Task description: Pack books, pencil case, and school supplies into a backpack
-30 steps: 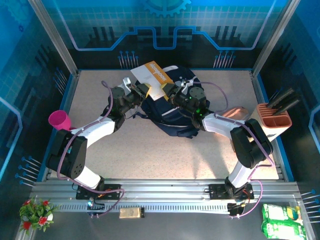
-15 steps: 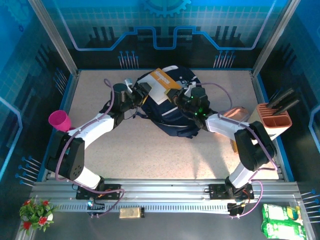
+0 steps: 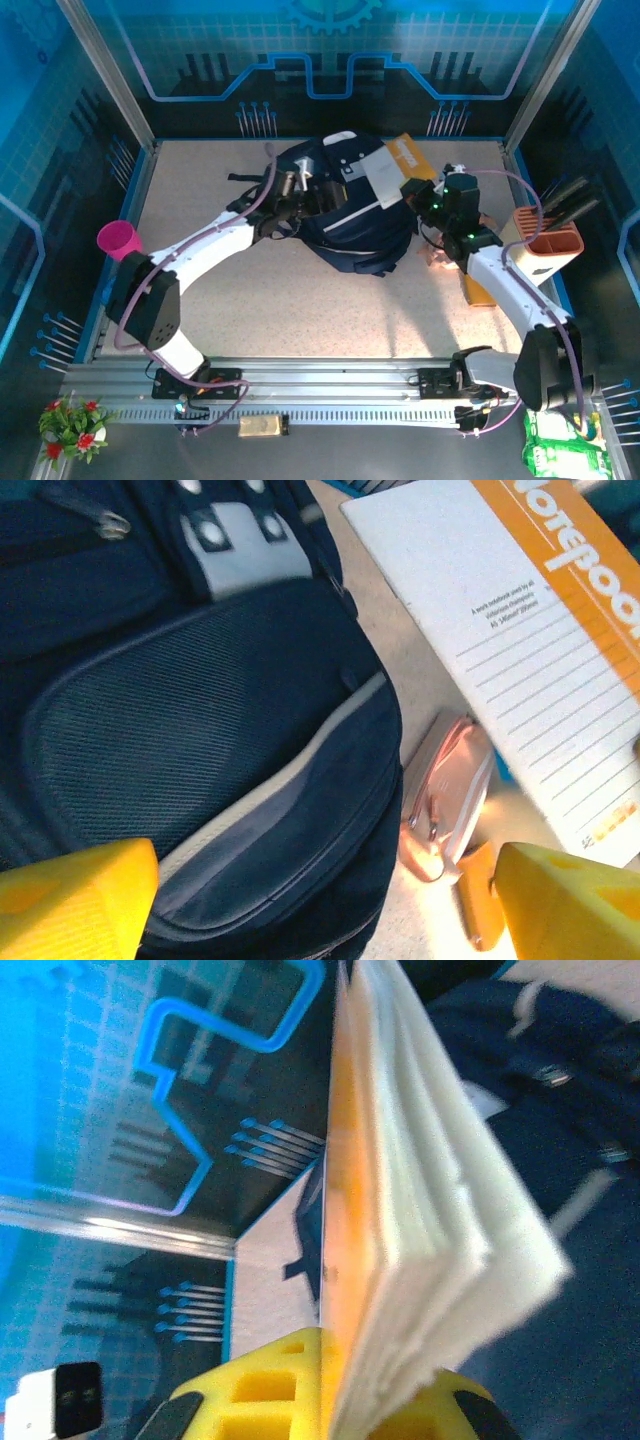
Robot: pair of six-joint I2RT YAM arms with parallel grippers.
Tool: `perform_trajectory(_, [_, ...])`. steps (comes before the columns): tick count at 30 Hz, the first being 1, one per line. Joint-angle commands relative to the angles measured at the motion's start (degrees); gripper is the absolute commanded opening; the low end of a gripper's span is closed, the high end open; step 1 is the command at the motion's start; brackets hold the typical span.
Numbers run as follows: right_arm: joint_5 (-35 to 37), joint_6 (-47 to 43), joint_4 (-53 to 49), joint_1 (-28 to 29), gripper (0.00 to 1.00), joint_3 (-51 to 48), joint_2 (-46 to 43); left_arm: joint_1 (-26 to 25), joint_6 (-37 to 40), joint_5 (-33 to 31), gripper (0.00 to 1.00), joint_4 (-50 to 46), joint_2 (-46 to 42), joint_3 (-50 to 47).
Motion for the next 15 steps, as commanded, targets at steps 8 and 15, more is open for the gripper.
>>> perform_trajectory(8, [2.4,-5.2,-14.7,-7.5,0.0,-1.2,-6.6,-10.0,21.6,-8.7,0.92,-19.1,11.5,12.9])
perform_trajectory(15, [1.9,-5.1,-16.3,-8.0,0.0,-0.7,-6.2,-14.6,28.5,-18.5,0.87,-29.9,22.1,24.0])
